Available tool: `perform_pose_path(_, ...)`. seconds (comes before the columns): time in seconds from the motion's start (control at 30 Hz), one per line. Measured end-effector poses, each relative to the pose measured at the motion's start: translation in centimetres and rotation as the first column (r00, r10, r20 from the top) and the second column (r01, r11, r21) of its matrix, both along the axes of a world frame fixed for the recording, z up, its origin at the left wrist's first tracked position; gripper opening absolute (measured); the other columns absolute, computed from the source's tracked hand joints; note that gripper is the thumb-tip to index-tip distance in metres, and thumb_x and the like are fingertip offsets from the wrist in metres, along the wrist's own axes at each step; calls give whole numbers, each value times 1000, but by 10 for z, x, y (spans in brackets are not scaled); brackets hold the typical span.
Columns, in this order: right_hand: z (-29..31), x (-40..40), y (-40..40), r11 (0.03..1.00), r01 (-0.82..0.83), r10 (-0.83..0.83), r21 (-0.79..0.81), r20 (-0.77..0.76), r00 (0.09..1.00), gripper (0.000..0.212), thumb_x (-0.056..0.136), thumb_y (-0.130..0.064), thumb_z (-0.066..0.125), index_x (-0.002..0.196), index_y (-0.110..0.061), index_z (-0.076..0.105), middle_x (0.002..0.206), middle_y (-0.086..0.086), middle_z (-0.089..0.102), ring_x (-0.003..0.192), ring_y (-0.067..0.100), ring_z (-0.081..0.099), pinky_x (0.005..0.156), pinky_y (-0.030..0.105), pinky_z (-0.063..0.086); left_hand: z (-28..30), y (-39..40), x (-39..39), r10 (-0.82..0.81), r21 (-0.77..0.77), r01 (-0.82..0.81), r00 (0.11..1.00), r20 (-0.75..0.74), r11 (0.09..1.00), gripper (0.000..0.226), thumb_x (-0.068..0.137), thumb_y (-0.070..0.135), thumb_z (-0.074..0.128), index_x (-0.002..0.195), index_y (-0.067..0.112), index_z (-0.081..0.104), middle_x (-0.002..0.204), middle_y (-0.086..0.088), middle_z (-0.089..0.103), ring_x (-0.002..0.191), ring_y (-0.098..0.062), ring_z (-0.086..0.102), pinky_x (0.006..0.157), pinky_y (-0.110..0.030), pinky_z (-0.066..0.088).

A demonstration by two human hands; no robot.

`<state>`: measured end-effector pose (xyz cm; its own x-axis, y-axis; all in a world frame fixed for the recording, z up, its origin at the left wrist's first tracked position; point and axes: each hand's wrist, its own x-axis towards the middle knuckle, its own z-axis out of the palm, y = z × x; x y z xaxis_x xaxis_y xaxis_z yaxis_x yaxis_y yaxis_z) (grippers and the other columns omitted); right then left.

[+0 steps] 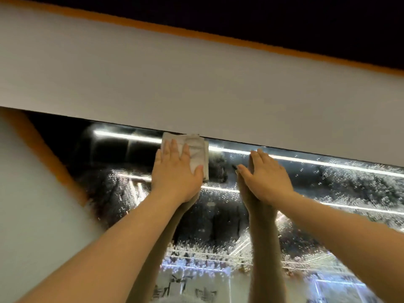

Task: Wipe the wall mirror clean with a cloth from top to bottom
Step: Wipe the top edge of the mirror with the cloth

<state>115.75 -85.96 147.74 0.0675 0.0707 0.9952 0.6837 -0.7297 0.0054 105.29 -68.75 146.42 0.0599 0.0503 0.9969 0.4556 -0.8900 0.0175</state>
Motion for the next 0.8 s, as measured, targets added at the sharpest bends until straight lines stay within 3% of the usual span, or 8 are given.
perform_pose_path(0.17,2,0,-19,993,16,-18,-115,-21,1000,63,103,-47,33,155,-16,14,163,1,9,148,21,15,117,38,18,-1,1,-1,-48,4,48,999,18,999,69,101,50,20,155,16,-7,161,-15,-16,148,-29,-17,120,-42,-6)
perform_pose_path(0.23,3,9,-33,999,-29,28,-44,-16,999,59,103,-43,36,153,-14,22,162,3,15,146,23,20,115,37,21,-4,0,-3,-62,0,62,998,24,998,69,101,50,20,155,17,-5,161,-14,-15,148,-27,-16,120,-42,-7)
perform_pose_path(0.37,3,41,-66,991,121,-120,53,-30,992,64,98,-52,26,151,-17,30,162,5,14,147,26,17,118,43,22,-6,-1,-2,-39,-1,39,998,40,999,68,101,51,19,155,18,-5,161,-13,-14,148,-26,-15,118,-41,-8)
perform_pose_path(0.5,-4,53,-91,993,23,-17,115,-56,998,60,100,-41,42,152,-15,25,162,6,15,146,27,21,116,45,23,-5,-2,-1,-10,-33,11,999,43,999,68,101,51,20,155,18,-7,161,-11,-15,148,-24,-16,118,-41,-8)
perform_pose_path(0.7,-10,76,-99,999,-1,2,42,-9,1000,61,100,-52,29,150,-16,26,158,4,25,144,23,24,117,48,20,-8,-9,6,72,-133,-60,993,93,989,67,101,50,21,156,20,-1,163,-9,-8,150,-23,-10,119,-43,-5)
perform_pose_path(0.8,-11,85,-99,998,-50,49,42,32,998,62,100,-51,27,152,-16,22,159,3,21,146,21,18,120,47,12,-8,-17,11,75,-218,-43,988,138,975,66,101,49,25,156,20,4,163,-9,-2,150,-23,-5,118,-45,-3)
